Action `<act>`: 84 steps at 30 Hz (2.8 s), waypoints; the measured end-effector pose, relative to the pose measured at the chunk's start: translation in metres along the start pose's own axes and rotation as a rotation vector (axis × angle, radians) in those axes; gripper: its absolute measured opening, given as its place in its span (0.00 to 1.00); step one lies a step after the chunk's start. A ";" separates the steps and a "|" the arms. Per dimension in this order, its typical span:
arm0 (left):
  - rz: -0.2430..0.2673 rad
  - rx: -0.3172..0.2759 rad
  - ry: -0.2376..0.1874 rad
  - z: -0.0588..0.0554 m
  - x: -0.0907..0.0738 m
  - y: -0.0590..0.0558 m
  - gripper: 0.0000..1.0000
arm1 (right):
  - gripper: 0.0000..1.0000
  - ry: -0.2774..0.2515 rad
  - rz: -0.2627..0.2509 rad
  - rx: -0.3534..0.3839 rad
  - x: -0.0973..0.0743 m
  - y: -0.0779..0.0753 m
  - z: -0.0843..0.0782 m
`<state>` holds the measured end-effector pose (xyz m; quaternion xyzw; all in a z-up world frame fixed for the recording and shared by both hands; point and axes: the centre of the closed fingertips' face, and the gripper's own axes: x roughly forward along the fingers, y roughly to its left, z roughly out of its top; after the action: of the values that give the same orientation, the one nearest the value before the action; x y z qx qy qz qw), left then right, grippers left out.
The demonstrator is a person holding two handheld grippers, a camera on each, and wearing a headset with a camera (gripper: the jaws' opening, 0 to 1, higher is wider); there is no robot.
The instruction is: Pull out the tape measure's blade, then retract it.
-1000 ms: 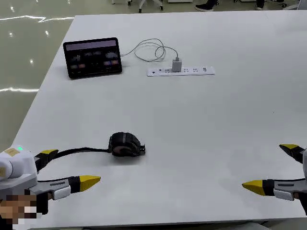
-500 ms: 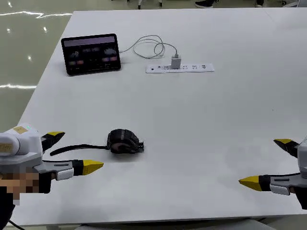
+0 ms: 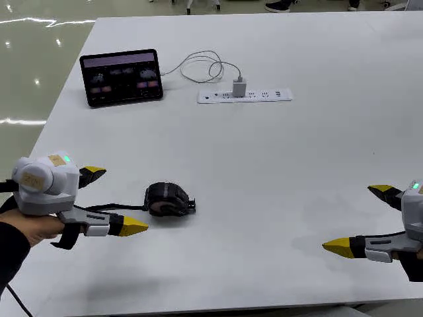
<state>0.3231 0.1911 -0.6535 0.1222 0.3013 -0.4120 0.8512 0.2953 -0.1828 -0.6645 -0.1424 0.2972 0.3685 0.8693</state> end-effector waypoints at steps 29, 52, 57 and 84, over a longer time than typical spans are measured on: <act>-0.202 0.300 0.254 0.006 0.056 -0.003 0.85 | 1.00 -0.005 0.097 -0.117 0.051 0.005 0.045; -0.297 0.405 0.404 -0.011 0.085 -0.014 0.44 | 1.00 -0.011 0.163 -0.153 0.071 0.018 0.058; -0.298 0.434 0.420 -0.014 0.089 -0.014 0.32 | 1.00 -0.015 0.216 -0.182 0.081 0.031 0.062; -0.303 0.486 0.449 -0.017 0.086 -0.010 0.30 | 0.82 0.015 0.448 -0.416 0.175 0.094 0.091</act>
<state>0.3499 0.1388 -0.7191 0.3625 0.3886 -0.5559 0.6392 0.3611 0.0219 -0.7044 -0.2511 0.2458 0.6028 0.7164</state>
